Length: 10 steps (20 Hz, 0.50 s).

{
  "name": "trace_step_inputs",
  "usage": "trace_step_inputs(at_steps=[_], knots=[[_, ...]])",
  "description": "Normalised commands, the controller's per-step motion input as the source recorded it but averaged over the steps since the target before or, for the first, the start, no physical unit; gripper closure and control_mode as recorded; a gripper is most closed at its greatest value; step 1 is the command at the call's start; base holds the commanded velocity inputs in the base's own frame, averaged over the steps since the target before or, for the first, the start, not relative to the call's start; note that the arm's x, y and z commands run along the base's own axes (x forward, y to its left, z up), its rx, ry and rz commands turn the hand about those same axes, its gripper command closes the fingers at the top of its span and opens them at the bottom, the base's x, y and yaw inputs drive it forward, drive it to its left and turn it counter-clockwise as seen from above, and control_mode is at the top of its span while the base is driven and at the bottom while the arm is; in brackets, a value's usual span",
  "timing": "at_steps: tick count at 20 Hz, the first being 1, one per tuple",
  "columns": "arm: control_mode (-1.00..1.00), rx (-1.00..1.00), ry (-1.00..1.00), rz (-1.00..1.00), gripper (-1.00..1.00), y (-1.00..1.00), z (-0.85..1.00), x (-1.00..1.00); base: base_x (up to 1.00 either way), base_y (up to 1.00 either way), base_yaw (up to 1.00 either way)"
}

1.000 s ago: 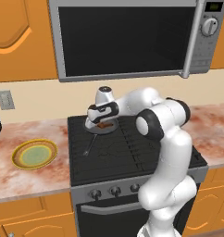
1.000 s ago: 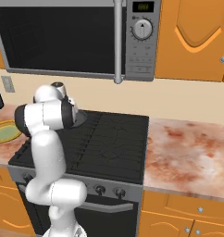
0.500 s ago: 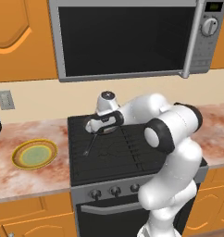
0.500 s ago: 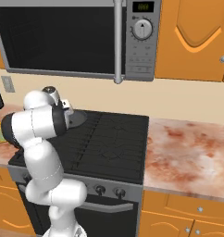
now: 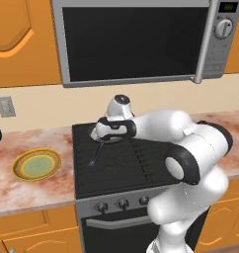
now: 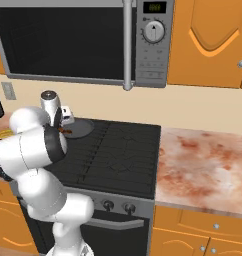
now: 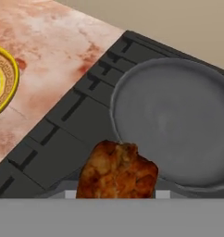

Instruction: Place the chicken drumstick on the plate and place the avocado on the same plate.

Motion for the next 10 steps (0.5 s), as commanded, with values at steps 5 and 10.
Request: trace_step_inputs(at_steps=[5,10], knots=[[-1.0,0.0,0.0,0.0,1.0,0.3,0.21,-0.52,0.0,0.0,0.0],[-1.0,0.0,0.0,0.0,1.0,0.39,0.17,-0.45,0.0,0.0,0.0]])
